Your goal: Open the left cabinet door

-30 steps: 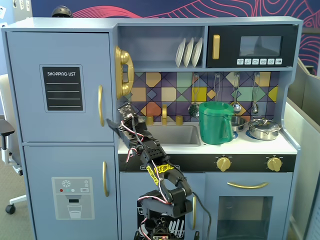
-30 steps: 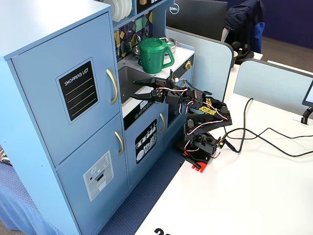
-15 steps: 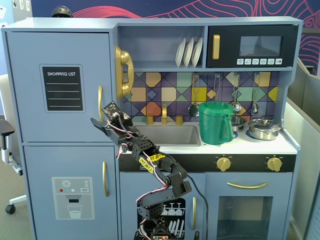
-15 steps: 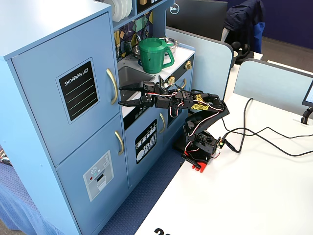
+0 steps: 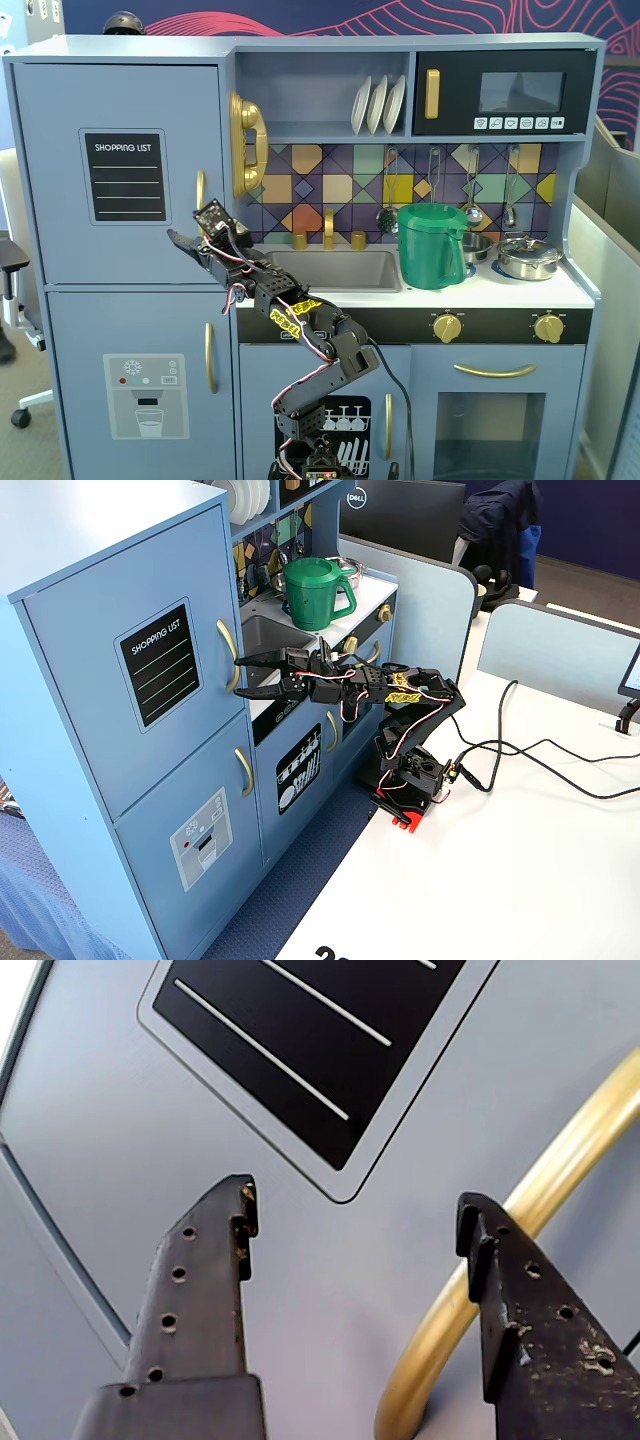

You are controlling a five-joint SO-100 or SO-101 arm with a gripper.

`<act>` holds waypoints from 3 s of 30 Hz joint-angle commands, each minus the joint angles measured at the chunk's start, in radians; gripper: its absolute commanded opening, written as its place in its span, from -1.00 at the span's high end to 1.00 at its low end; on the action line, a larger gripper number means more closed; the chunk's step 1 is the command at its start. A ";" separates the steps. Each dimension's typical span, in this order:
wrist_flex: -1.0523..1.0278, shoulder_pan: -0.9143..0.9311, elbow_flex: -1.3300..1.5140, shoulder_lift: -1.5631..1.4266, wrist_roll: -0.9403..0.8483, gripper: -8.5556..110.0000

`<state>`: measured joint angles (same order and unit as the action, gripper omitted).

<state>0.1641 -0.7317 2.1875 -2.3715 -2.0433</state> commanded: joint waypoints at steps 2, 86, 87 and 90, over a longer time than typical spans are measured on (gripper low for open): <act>0.025 0.035 -0.021 -0.058 0.011 0.59; -0.261 -0.044 0.222 -0.687 -0.009 0.64; -0.290 -0.017 0.219 -0.710 0.011 0.64; -0.376 0.094 0.202 -0.762 0.091 0.64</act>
<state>-0.1381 -0.7394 2.4130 -3.0956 -2.0187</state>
